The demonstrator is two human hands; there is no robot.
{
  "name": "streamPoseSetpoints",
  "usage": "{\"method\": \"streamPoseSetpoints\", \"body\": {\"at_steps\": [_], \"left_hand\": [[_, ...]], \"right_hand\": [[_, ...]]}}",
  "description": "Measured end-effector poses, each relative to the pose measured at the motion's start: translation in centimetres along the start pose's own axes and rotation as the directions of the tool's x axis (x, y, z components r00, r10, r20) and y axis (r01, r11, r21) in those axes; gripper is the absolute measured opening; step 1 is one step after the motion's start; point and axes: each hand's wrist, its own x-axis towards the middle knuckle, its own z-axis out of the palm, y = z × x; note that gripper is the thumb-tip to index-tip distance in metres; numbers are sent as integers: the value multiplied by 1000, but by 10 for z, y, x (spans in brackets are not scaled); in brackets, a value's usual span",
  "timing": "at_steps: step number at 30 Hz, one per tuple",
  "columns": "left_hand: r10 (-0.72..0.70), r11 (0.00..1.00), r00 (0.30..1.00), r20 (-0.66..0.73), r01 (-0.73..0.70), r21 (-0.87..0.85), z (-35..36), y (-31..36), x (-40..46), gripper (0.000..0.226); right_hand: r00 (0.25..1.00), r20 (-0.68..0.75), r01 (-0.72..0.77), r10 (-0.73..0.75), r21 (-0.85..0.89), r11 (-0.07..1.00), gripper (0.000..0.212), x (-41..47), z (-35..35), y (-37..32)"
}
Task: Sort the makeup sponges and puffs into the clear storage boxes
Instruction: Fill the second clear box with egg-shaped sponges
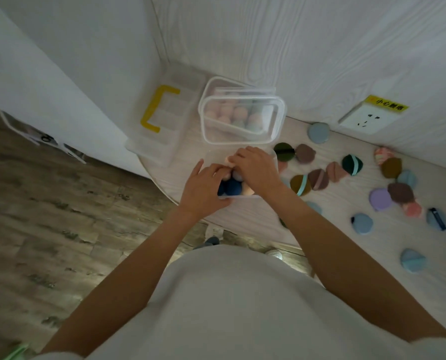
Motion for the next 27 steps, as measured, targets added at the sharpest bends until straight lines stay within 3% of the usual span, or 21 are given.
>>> {"method": "streamPoseSetpoints", "body": {"at_steps": [2,3,7,11,13,17,22,24,26,27], "left_hand": [[1,1000,1000,-6,-1,-10,2,-1,0,64],[4,1000,1000,-9,-4,-11,2,-2,1,64],[-19,999,1000,-17,18,-40,4,-3,1,62],[-16,997,1000,2,16,-71,4,-3,1,53],[-7,998,1000,7,7,-56,4,-3,1,52],[-14,999,1000,15,15,-47,3,-3,2,55],[-15,999,1000,23,16,-51,2,-2,0,65],[-20,997,999,41,23,-78,-1,0,-1,72],[-10,989,999,44,16,-146,-8,1,-2,71],[-13,982,1000,-14,10,-186,-14,2,-2,64]], "right_hand": [[976,215,-39,44,-27,999,31,2,-4,-1],[965,258,-43,51,-36,998,34,4,-8,-3],[958,267,-85,104,-83,993,25,7,-19,-12],[969,170,-118,178,-315,942,5,17,-23,-24],[939,279,-115,201,-295,948,14,22,-21,-29],[946,287,-79,149,-241,967,18,25,-22,-25],[877,459,-137,141,-41,990,23,16,-41,-14],[919,365,-199,150,102,975,32,5,-45,-11],[963,103,-267,248,293,918,30,-11,-46,-7],[941,-41,-293,337,403,867,27,-19,-47,-3]]}}
